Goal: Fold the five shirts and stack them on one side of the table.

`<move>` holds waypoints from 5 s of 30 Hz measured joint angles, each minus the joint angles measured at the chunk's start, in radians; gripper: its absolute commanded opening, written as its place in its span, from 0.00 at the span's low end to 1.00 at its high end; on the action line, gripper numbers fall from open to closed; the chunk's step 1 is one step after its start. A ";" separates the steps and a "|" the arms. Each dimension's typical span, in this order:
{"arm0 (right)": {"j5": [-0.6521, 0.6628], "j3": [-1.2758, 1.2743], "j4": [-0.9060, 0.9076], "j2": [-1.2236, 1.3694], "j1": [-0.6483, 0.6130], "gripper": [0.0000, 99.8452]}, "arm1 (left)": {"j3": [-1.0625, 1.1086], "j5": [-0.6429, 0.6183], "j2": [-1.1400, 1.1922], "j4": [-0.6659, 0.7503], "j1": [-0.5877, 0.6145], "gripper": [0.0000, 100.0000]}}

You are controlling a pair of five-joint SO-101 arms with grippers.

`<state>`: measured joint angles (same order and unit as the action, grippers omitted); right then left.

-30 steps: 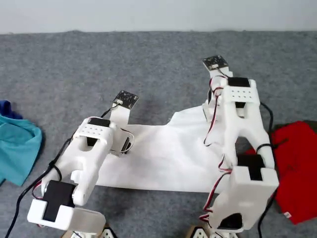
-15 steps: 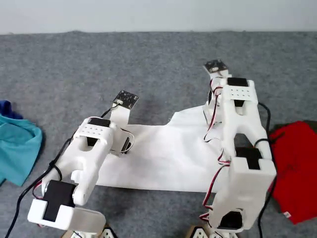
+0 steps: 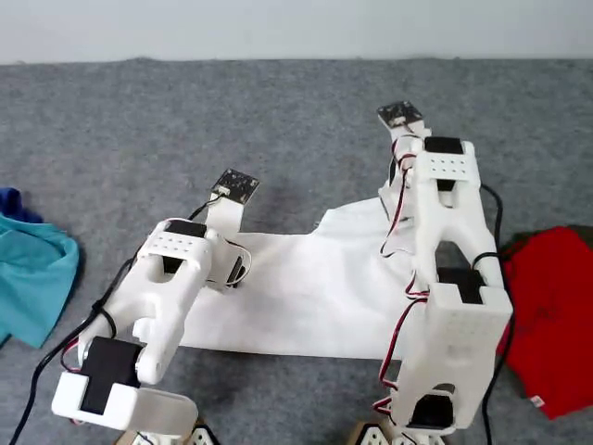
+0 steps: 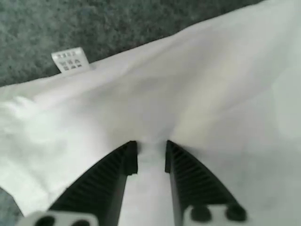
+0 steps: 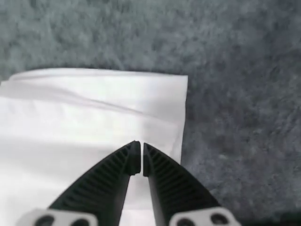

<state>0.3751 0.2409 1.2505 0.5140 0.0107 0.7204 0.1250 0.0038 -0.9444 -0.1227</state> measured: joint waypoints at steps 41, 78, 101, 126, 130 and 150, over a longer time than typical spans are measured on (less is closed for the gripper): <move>0.025 0.052 0.003 0.129 -0.130 0.07 | 0.011 0.000 -0.002 0.009 0.000 0.11; 0.038 0.284 0.144 0.150 -0.015 0.16 | 0.011 0.000 -0.002 0.009 0.000 0.11; 0.038 0.338 0.161 0.230 -0.026 0.01 | 0.011 0.000 -0.002 0.009 0.000 0.11; 0.038 0.420 0.227 0.192 -0.028 0.01 | 0.011 0.000 -0.002 0.009 0.000 0.11; 0.038 0.420 0.129 0.192 -0.029 0.01 | 0.011 0.000 -0.002 0.009 0.000 0.11; -0.011 0.420 -0.041 0.339 -0.054 0.15 | 0.011 0.000 -0.002 0.009 0.000 0.11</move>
<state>0.3644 0.6613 1.2091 0.8531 -0.0430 0.7311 0.1250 0.0023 -0.9352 -0.1227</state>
